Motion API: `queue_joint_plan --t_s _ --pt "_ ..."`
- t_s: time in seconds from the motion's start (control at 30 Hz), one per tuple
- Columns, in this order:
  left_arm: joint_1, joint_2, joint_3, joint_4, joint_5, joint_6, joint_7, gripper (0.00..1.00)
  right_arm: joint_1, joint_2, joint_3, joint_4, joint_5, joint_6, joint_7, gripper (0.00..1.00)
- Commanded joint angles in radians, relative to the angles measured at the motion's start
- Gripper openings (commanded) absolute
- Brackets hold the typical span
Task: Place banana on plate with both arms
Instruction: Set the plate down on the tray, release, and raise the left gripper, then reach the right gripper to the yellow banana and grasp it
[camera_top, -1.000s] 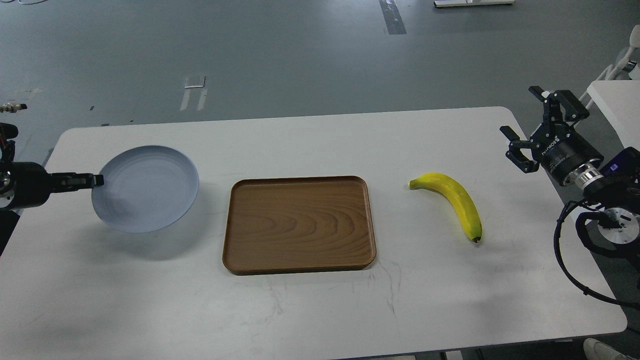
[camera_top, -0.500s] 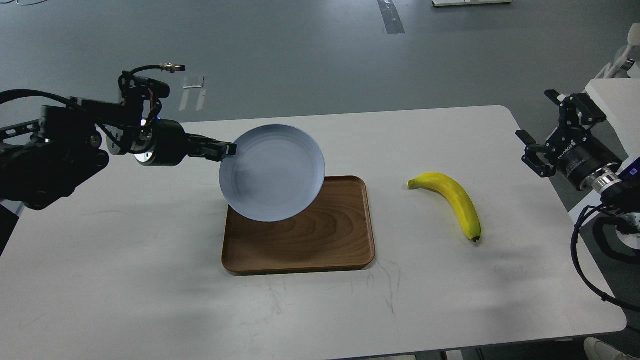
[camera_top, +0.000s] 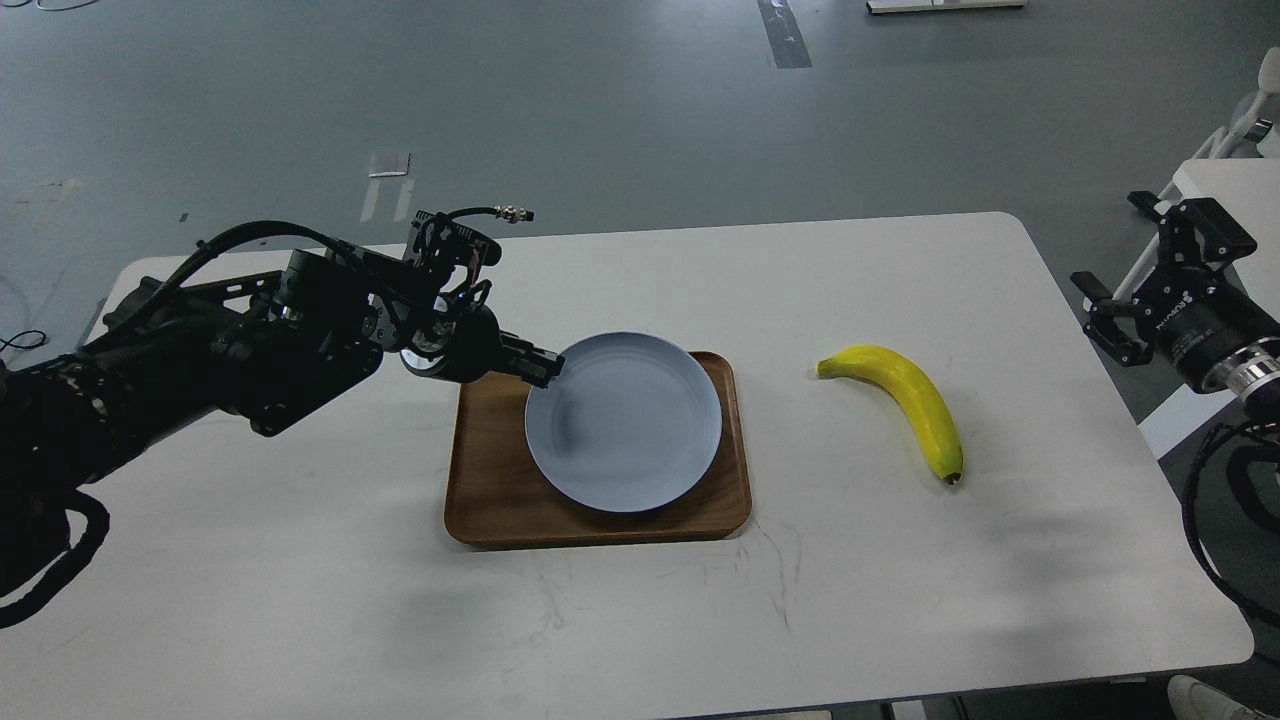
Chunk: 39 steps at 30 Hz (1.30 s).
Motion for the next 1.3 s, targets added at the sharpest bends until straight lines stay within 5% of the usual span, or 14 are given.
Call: queue_joint_plan --t_s 0.0,0.2,0.3,0.4,0.43,0.63,0.8,0.9,1.07,1.27 --pt "0.007 -0.002 0.029 0.008 0.000 0.000 0.000 0.00 -0.005 -0.002 0.000 0.001 0.000 0.000 0.000 1.00" --pt "0.010 -0.005 0.030 0.009 -0.009 0.000 0.005 0.01 -0.006 -0.002 0.000 0.000 0.000 0.000 0.000 1.00" --pt "0.005 -0.005 0.024 0.009 -0.020 0.000 0.005 0.58 -0.008 -0.002 0.000 0.000 0.000 0.000 0.000 1.00" --pt "0.001 -0.004 0.018 0.011 -0.052 0.000 0.005 0.97 -0.008 -0.002 -0.002 0.000 0.000 0.000 0.000 1.00" --pt "-0.001 -0.002 0.018 0.011 -0.064 0.000 0.005 1.00 -0.008 -0.002 -0.002 0.000 0.000 0.000 0.000 1.00" --pt "-0.044 0.025 0.010 0.045 -0.306 0.000 -0.006 1.00 -0.008 0.005 -0.002 0.001 0.000 0.000 0.000 1.00" --pt "-0.035 0.218 -0.046 0.037 -0.878 0.000 -0.090 1.00 -0.008 0.014 -0.008 0.001 0.000 0.000 0.000 1.00" --pt "-0.007 0.277 -0.063 0.036 -1.035 0.000 -0.090 1.00 -0.008 0.019 -0.011 0.001 -0.002 0.000 0.000 1.00" --pt "0.164 0.419 -0.176 0.034 -1.342 0.000 -0.090 1.00 -0.009 0.021 -0.038 0.003 -0.018 0.000 0.000 1.00" --pt "0.383 0.435 -0.445 0.034 -1.425 0.000 -0.090 1.00 0.018 0.013 -0.104 0.004 -0.126 0.000 0.000 1.00"
